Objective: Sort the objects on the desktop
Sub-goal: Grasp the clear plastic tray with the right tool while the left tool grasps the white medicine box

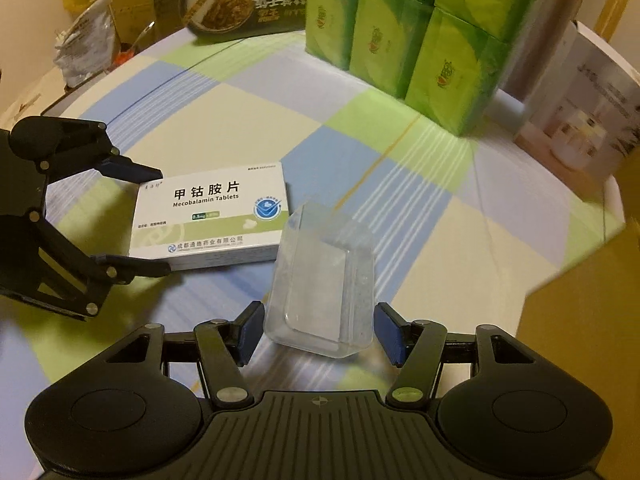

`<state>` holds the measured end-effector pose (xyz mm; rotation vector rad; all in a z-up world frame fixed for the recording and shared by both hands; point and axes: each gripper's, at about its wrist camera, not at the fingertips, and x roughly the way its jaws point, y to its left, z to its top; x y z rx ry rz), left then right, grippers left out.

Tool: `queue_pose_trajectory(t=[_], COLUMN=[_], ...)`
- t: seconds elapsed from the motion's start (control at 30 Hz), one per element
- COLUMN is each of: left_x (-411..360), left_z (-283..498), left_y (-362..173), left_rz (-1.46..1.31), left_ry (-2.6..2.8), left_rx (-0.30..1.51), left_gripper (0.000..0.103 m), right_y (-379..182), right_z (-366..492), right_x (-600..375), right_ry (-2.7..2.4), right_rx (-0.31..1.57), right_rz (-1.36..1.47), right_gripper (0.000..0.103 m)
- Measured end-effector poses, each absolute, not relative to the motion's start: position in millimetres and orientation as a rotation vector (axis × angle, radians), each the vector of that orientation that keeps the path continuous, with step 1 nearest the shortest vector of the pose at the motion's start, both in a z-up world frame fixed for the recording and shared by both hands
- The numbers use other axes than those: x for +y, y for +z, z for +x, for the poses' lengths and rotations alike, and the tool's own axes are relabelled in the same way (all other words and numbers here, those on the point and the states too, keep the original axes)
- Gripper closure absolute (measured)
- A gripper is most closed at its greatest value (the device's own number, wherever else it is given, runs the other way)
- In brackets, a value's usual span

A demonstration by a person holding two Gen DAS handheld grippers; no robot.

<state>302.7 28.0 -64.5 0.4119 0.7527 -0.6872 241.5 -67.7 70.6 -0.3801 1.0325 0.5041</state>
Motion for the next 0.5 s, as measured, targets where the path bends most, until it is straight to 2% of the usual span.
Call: queue_pose_trajectory(t=[0.5], left_x=[-3], left_z=[143], left_y=[-46], left_rz=[0.27], left_ry=[-0.605], left_rx=[0.845], left_gripper=[0.036], right_y=[73], right_z=[60], right_x=[-109], right_ry=[0.447], right_rx=[1.015], right_rz=[-0.278], right_gripper=[0.046])
